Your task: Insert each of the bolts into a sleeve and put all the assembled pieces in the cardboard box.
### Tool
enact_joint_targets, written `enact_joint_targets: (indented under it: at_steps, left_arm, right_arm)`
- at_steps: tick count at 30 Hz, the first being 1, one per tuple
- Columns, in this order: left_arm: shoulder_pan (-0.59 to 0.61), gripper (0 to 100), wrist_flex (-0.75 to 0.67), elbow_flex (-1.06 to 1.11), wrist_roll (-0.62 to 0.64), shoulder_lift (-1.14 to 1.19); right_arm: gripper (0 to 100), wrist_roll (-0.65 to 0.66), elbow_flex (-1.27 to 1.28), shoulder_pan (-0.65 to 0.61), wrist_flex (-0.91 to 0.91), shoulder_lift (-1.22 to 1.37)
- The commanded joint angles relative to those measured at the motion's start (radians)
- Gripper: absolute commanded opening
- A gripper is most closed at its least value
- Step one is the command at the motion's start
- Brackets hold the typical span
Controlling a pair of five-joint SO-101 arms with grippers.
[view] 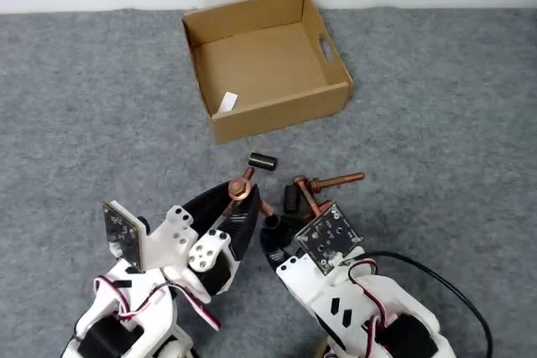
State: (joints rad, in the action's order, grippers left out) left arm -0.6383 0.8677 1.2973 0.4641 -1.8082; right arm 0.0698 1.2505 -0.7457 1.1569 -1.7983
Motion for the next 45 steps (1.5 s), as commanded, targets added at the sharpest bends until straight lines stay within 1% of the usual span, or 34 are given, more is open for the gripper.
enact_joint_targets:
  at_steps: [1,9,13,17,20,24,27,30,33,35,40,43,45]
  left_arm:
    - [-0.043,0,0.020,-0.008,0.009,-0.003]
    - [-0.051,0,0.028,-0.053,0.008,-0.002]
    - [-0.055,0,0.080,-0.051,0.008,0.000]
    - [-0.058,0,0.094,-0.045,0.008,0.002]
    - [-0.074,0,0.117,-0.013,0.008,0.032]
    - [-0.086,1,0.118,-0.005,0.005,0.115]
    - [-0.086,5,0.124,-0.004,-0.012,0.160]
    - [-0.086,15,0.138,-0.002,-0.069,0.167]
    - [-0.080,25,0.170,-0.007,-0.069,0.166]
    - [-0.078,29,0.183,-0.016,-0.071,0.166]
    - [-0.012,30,0.187,-0.073,-0.072,0.170]
    - [0.032,29,0.241,-0.114,-0.074,0.172]
    - [0.063,27,0.281,-0.133,-0.075,0.166]
  right_arm:
    - [0.9,0.020,-0.012,-0.007,-0.042,-0.008]
    - [0.9,0.023,-0.006,-0.005,-0.035,-0.008]
    - [0.9,0.025,-0.008,-0.005,-0.042,-0.008]
    - [0.9,0.026,-0.009,-0.005,-0.042,-0.008]
    - [0.9,0.084,-0.015,-0.008,-0.045,-0.008]
    - [0.9,0.166,-0.015,-0.010,-0.116,-0.008]
    - [0.9,0.193,-0.014,-0.012,-0.136,-0.008]
    - [0.9,0.201,-0.014,-0.012,-0.137,-0.008]
    - [0.9,0.201,-0.014,-0.012,-0.136,-0.008]
    - [0.9,0.201,-0.014,-0.007,-0.134,-0.008]
    - [0.9,0.201,-0.012,-0.005,-0.134,-0.008]
    - [0.9,0.198,-0.011,-0.005,-0.133,-0.008]
    - [0.9,0.195,-0.009,0.002,-0.133,-0.008]
